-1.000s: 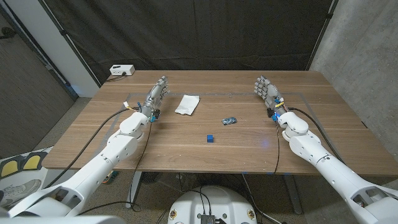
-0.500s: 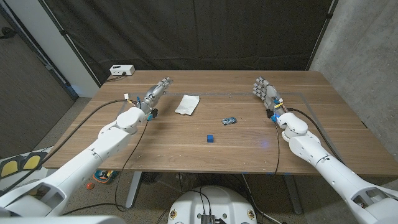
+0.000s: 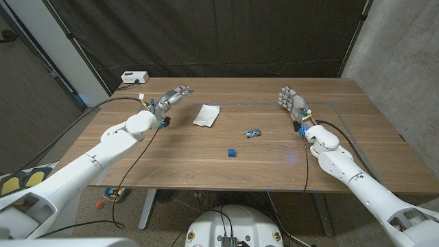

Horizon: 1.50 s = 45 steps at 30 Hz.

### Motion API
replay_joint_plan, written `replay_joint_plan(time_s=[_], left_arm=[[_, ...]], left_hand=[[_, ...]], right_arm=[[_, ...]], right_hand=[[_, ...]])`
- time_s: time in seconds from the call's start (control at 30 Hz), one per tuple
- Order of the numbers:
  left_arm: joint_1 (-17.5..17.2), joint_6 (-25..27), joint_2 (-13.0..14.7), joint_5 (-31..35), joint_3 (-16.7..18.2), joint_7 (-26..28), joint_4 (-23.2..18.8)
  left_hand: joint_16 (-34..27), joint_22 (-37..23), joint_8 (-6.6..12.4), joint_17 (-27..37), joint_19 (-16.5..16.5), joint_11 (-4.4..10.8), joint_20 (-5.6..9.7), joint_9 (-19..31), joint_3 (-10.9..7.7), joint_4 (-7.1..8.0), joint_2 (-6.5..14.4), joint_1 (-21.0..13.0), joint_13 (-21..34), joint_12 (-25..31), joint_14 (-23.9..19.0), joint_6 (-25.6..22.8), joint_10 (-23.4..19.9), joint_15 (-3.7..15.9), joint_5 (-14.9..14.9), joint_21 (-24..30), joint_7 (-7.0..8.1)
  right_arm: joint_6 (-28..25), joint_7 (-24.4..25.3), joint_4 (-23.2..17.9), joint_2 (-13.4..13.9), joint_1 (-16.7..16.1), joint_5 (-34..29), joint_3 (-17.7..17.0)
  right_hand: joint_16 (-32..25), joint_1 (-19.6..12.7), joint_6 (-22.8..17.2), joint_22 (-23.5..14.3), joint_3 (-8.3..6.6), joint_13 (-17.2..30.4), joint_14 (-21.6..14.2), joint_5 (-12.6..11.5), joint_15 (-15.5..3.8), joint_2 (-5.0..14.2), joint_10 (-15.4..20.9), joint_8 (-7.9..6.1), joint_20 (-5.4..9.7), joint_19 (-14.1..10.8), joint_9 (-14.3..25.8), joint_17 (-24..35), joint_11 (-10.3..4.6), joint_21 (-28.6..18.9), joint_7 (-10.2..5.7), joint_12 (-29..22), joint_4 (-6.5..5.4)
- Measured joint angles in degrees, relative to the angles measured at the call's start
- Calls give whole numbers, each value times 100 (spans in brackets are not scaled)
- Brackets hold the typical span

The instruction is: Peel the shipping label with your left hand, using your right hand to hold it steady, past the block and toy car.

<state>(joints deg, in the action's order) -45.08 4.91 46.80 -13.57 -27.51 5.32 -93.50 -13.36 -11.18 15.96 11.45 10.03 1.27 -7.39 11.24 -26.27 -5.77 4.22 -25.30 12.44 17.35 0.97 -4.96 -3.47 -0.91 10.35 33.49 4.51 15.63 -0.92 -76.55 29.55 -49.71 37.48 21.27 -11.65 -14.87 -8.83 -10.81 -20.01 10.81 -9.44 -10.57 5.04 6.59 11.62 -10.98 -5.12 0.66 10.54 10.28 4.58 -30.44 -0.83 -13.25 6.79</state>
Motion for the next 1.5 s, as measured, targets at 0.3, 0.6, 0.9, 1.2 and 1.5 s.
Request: replay_joint_plan(time_s=[0.3,0.6,0.9,1.2,1.5], left_arm=[[337,644,301,582,-269,-346,-334],[929,1410,553,1268,-743,-1234,-616],[1454,1936,680,1994,-1192,-2066,-820],[1746,2205,735,2573,-1479,-2590,-966],[2022,2401,744,3259,-1782,-3136,-1116]], left_hand=[[0,0,164,-27,-22,109,22,-6,-68,-192,-68,-321,-20,99,-49,-621,-515,30,0,0,-73],[27,0,163,-17,-22,68,22,-6,-92,-216,-50,-364,-45,99,-27,-621,-556,8,0,0,-73],[26,0,138,-27,-83,107,84,-6,-115,-238,-90,-449,-47,95,-27,-652,-620,8,1,0,-104],[26,29,138,-54,-175,168,115,-5,-173,-391,-95,-806,-46,13,-27,-726,-680,9,29,0,-92],[26,29,138,-80,-245,221,126,-19,-225,-445,-129,-1139,-73,-27,-48,-825,-733,30,29,0,-93]], right_arm=[[32,16,-2,-27,-9,0,5],[49,46,6,-55,-19,-2,12],[70,61,56,-94,-19,-6,22],[96,49,145,-144,12,-4,30],[139,6,245,-186,44,9,38]], right_hand=[[0,0,1,0,0,0,-31,0,30,0,31,0,-32,-32,0,0,31,0,0,0,0],[0,0,-41,1,-16,0,-62,0,1,0,94,-28,-31,-32,-1,25,30,0,3,-40,-16],[0,0,-50,1,-16,0,-83,0,22,0,115,-28,-61,-63,-1,27,51,0,12,-40,-16],[0,0,-61,1,-16,-1,-103,0,40,0,115,-28,-61,-63,-1,26,51,37,0,-40,-16],[0,0,-112,-27,-48,-1,-136,0,10,0,135,-28,-61,-62,-1,26,70,36,13,-40,-48]])
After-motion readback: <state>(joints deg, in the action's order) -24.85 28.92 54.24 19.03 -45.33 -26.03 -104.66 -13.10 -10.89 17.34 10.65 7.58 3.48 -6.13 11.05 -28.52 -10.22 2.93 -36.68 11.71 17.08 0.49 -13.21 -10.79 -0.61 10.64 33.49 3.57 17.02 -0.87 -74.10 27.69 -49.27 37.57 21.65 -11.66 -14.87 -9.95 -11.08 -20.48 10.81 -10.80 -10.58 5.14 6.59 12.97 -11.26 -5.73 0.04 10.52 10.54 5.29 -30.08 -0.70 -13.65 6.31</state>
